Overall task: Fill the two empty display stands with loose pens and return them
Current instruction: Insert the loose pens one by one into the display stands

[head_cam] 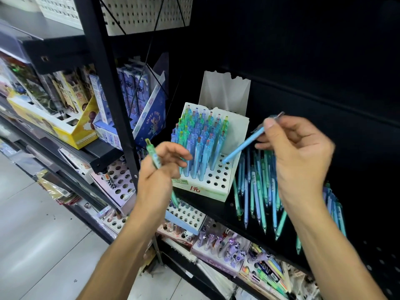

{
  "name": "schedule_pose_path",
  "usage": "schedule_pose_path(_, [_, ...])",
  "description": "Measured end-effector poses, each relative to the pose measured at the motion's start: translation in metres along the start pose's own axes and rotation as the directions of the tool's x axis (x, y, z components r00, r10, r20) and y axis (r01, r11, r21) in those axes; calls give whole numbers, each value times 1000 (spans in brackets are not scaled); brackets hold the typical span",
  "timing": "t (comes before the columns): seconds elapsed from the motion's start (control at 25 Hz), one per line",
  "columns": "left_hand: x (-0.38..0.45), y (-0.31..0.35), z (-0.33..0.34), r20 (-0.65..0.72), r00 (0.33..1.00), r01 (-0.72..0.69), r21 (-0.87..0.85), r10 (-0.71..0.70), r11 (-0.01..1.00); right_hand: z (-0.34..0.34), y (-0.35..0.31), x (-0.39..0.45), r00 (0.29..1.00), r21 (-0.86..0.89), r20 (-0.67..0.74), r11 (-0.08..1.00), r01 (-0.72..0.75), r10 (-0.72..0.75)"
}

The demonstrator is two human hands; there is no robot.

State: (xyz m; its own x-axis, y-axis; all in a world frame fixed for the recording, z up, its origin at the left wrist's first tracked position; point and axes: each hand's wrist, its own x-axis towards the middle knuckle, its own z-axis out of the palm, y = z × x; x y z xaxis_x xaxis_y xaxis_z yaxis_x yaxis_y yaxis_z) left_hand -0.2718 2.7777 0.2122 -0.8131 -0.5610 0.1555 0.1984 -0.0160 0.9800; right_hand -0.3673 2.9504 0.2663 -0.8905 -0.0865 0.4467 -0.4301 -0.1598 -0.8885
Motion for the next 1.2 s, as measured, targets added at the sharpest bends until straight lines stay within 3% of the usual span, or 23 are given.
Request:
schedule_pose_path(0.12, [3,-2,1,-61,998,-12,-17,11,1000,10,21,-10,995,-230,94,973,-13,36])
schedule_pose_path(0.28, [1,-6,2,-41,999,2,-15,-3,1000,20,40,-20,986,-334,164,942,21,37])
schedule_pose_path(0.44, [2,-7,0,-4,1000,-11,-33,11,999,28,41,-11,928,-557,364,817,147,81])
schedule_pose_path(0.56, [-3,-6,5,66,998,-6,-3,6,1000,27,29,-7,946,-644,323,738,199,28])
schedule_pose_path(0.64, [-6,-5,11,156,988,-10,17,7,1000,23,17,-16,956,-568,263,779,265,-133])
schedule_pose_path(0.72, [-11,-3,20,245,970,-25,41,14,999,25,5,-28,921,-354,346,884,305,-180])
schedule_pose_path(0.84, [-14,-6,33,345,937,-102,102,61,990,29,6,-39,871,-299,482,918,262,-92])
schedule_pose_path(0.96, [-13,-8,36,386,920,-137,156,67,978,23,7,-38,911,-258,412,956,137,-19])
schedule_pose_path(1.04, [-14,-8,29,328,940,-191,265,98,945,13,3,-34,960,-173,278,981,91,-40])
schedule_pose_path(1.12, [-14,-9,15,132,957,-290,403,259,868,2,-3,-24,992,-75,107,994,80,-71])
schedule_pose_path(1.2, [-8,-10,3,17,874,-413,552,485,724,-5,-1,-17,995,-79,25,992,93,-92])
